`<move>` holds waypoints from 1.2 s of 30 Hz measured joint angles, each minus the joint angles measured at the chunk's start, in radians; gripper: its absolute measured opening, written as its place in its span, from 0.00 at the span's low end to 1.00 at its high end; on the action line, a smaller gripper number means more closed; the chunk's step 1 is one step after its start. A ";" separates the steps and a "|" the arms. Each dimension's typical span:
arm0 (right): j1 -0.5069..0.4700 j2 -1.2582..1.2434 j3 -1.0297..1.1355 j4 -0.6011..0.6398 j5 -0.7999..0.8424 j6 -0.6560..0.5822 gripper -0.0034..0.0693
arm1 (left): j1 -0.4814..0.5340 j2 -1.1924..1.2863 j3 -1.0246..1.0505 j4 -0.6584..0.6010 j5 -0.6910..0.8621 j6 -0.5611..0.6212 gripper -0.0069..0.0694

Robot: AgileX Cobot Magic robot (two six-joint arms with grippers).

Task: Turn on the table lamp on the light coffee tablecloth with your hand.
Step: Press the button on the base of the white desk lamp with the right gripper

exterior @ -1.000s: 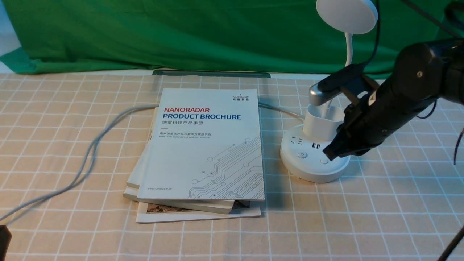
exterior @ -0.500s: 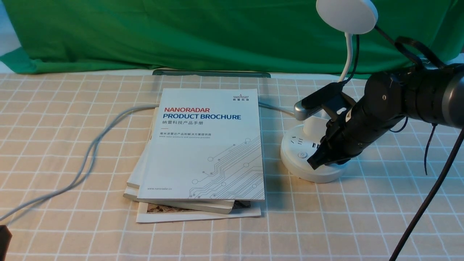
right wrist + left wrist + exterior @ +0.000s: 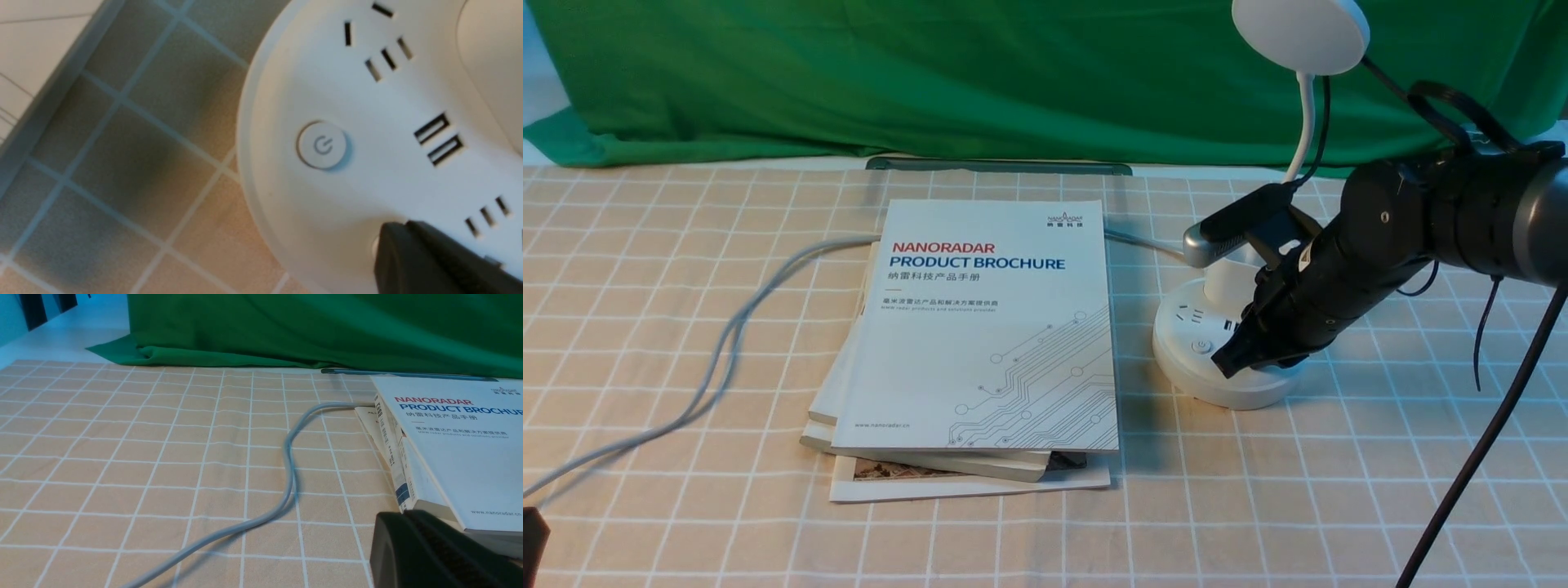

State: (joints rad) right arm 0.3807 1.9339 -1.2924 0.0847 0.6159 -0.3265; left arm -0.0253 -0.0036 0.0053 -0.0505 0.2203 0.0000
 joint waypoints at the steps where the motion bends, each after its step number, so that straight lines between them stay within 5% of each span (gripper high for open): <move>1: 0.000 0.002 -0.002 0.000 0.003 0.005 0.09 | 0.000 0.000 0.000 0.000 0.000 0.000 0.12; 36: -0.002 -0.013 0.011 -0.001 -0.052 0.021 0.09 | 0.000 0.000 0.000 0.000 0.000 0.000 0.12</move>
State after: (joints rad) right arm 0.3789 1.9204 -1.2811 0.0837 0.5635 -0.3060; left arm -0.0253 -0.0036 0.0053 -0.0505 0.2203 0.0000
